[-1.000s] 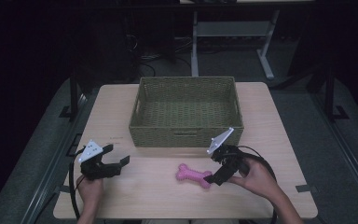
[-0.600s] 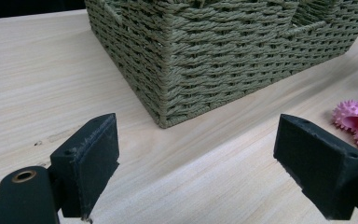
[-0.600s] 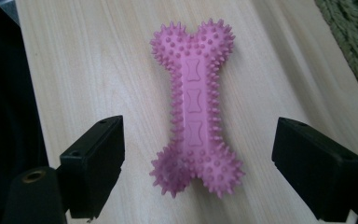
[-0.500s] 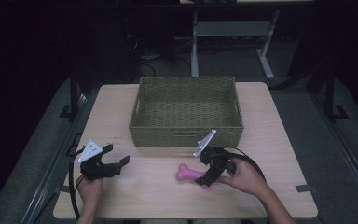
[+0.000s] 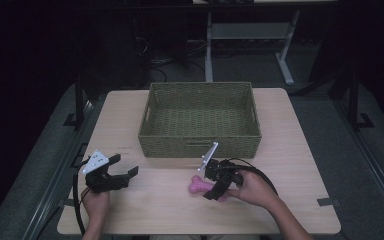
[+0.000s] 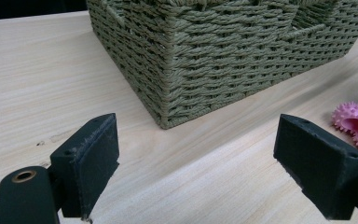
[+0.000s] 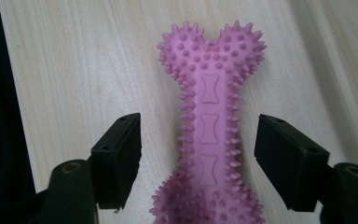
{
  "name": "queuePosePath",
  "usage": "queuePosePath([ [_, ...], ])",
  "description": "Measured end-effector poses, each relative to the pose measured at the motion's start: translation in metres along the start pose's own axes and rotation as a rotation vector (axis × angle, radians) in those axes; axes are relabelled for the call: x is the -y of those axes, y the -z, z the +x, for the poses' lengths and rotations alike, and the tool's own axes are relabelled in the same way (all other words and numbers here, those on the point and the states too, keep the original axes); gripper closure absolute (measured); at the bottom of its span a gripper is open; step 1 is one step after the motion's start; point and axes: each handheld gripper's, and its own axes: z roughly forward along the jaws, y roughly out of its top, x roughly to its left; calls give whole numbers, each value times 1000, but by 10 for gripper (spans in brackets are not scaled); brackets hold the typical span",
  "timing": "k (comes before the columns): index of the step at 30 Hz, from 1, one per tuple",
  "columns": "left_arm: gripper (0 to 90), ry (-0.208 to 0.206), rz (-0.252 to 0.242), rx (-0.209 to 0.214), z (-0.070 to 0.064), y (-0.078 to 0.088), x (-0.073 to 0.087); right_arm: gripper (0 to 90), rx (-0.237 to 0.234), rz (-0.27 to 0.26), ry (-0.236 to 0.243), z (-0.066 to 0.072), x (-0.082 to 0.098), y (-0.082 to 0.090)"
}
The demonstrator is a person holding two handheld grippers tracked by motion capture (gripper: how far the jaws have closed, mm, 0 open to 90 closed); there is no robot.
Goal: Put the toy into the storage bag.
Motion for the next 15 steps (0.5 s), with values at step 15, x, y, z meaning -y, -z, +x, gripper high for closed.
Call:
queuePosePath([
  [15,136,10,-5,0,1,1,0,480,28,44,28,-3,-4,-8],
])
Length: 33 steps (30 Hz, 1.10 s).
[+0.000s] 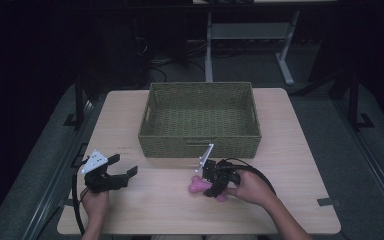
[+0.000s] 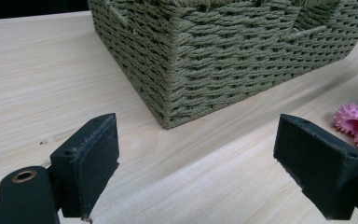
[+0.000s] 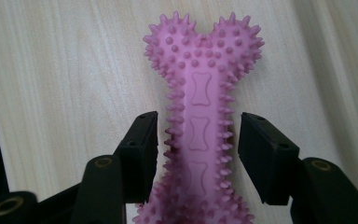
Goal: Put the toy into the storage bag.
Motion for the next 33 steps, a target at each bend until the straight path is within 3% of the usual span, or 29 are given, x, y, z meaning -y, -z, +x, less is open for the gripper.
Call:
queuePosePath([
  [27,136,16,-15,0,4,3,1,577,41,46,74,4,-4,-5],
  [33,136,18,-10,-2,4,2,1,580,5,22,54,-4,2,3],
])
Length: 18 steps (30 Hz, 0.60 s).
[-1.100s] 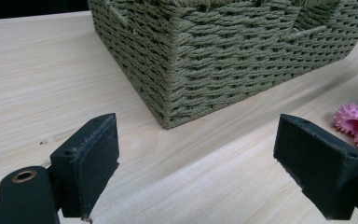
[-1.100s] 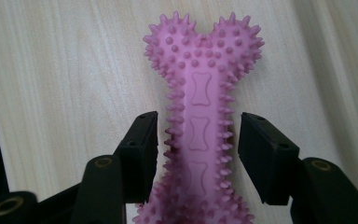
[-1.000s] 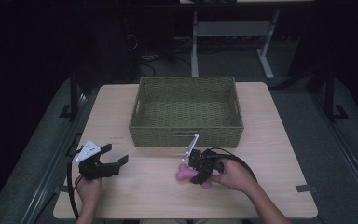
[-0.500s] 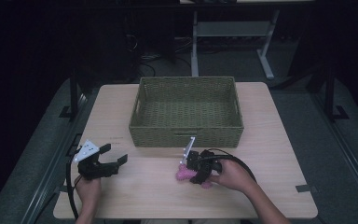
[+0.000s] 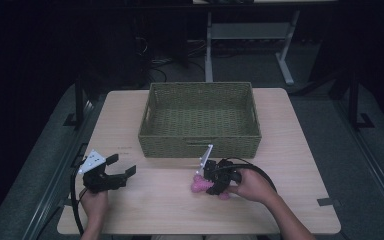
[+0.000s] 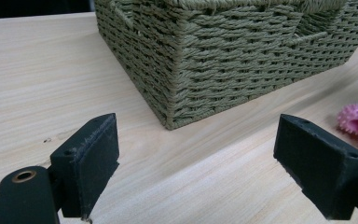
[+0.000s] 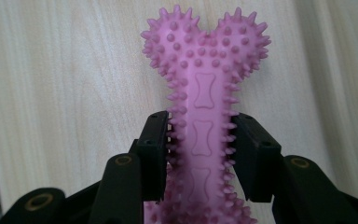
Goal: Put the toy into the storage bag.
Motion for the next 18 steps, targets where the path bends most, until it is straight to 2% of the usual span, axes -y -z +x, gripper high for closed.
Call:
queuePosePath([
  [2,136,0,-3,0,0,0,0,580,-13,-7,-7,-2,2,3],
  [5,136,-3,-3,-1,-1,0,0,581,-8,0,9,-4,3,11],
  [13,136,-3,-3,-2,-1,0,0,581,-56,-49,8,-16,5,35],
  [18,136,-1,0,-4,0,0,0,581,-63,-69,9,-22,6,47],
])
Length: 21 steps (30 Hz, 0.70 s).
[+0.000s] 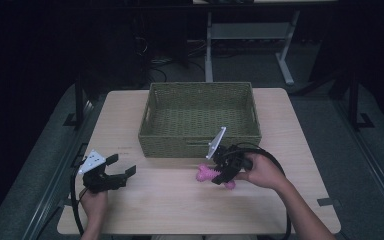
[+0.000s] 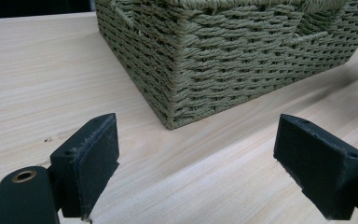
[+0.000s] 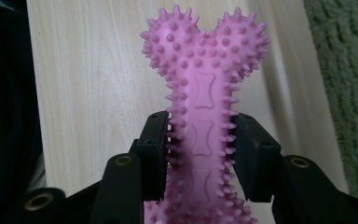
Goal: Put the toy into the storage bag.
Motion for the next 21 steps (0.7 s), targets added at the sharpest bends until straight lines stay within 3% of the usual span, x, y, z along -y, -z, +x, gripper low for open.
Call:
queuePosePath([
  [8,136,-2,0,0,0,0,0,581,-18,-16,16,-7,-5,15],
  [21,136,-6,-1,-2,-1,-1,0,581,-7,-36,32,-16,-11,40],
])
